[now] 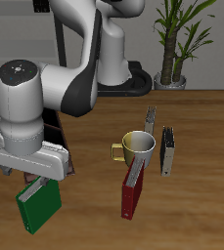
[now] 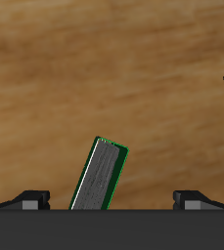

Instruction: Place the green book into the right desk caddy's right compartment

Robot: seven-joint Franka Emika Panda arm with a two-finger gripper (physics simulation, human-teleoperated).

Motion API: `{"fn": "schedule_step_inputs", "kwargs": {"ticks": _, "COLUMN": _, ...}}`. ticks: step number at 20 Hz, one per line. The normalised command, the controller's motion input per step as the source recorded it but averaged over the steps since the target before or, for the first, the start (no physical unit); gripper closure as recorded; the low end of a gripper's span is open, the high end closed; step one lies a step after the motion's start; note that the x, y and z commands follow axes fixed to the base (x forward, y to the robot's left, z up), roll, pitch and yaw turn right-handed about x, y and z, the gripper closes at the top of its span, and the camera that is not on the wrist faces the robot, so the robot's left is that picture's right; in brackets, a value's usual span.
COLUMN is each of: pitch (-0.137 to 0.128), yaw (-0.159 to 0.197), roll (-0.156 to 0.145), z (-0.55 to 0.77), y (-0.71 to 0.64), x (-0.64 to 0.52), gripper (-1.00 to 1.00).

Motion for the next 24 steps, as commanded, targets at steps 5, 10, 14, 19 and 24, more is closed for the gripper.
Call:
{"fn": "schedule_step_inputs", "kwargs": {"ticks": 5, "pitch": 0.002, "yaw": -0.05, "roll": -0.004, "z": -0.24, "y": 0.01, "x": -0.1, "gripper": -1.0}}
{"fn": "schedule_step_inputs", "kwargs": {"ticks": 10, "pitch": 0.019, "yaw": -0.027, "roll": 0.001, "z": -0.22, "y": -0.01, "x": 0.0, "gripper": -1.0}}
{"fn": "schedule_step_inputs", "kwargs": {"ticks": 14, "pitch": 0.025, "yaw": -0.026, "roll": 0.014, "z": -0.23, "y": 0.06, "x": 0.01, "gripper": -1.0}}
{"fn": "schedule_step_inputs", "kwargs": {"ticks": 19, "pitch": 0.008, "yaw": -0.018, "roll": 0.001, "z": -0.09, "y": 0.08, "x": 0.0, "gripper": -1.0}}
{"fn": "schedule_step_inputs", "kwargs": {"ticks": 24, "pitch": 0.03, "yaw": -0.035, "roll": 0.008, "z": -0.21, "y": 0.02, "x": 0.03, "gripper": -1.0}}
